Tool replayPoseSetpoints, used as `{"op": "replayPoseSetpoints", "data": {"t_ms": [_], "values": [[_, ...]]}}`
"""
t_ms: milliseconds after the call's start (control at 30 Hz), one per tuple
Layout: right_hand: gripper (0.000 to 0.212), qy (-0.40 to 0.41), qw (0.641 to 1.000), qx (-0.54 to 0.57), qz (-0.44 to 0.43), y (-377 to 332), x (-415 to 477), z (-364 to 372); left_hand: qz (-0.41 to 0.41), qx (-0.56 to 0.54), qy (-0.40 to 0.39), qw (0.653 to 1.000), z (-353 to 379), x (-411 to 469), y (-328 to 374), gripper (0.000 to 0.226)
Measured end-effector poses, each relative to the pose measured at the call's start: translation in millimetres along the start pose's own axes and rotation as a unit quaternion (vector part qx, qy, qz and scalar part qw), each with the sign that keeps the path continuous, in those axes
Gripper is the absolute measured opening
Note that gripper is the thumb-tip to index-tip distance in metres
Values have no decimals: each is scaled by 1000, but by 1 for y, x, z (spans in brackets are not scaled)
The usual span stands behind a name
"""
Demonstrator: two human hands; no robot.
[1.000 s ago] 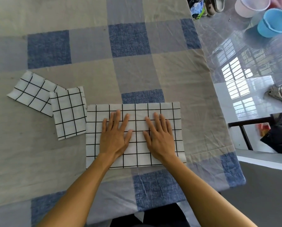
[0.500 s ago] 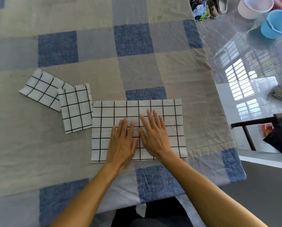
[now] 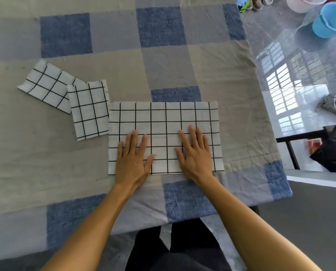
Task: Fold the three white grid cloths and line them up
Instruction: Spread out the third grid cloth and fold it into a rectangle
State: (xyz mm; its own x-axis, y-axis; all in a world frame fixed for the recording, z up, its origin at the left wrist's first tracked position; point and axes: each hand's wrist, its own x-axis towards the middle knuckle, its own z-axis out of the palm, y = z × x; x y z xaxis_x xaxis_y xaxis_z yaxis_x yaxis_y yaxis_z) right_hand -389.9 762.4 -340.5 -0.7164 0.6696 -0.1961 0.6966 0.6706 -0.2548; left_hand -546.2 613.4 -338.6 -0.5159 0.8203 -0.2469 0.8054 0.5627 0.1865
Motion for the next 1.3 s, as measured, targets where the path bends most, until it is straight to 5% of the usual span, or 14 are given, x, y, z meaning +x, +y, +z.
{"op": "replayPoseSetpoints", "data": {"t_ms": [300, 767, 967, 1300], "values": [[55, 13, 998, 7, -66, -40, -20, -5, 76, -28, 7, 997, -6, -43, 11, 62], [63, -72, 997, 8, -20, -47, -47, 8, 7, -22, -31, 999, 6, -57, 14, 66], [60, -57, 992, 29, -110, -63, -64, 13, 30, -2, -23, 999, 17, -81, 10, 62], [65, -55, 997, 2, 56, 8, -105, 1, 15, -22, -51, 998, 4, -82, 4, 61]]}}
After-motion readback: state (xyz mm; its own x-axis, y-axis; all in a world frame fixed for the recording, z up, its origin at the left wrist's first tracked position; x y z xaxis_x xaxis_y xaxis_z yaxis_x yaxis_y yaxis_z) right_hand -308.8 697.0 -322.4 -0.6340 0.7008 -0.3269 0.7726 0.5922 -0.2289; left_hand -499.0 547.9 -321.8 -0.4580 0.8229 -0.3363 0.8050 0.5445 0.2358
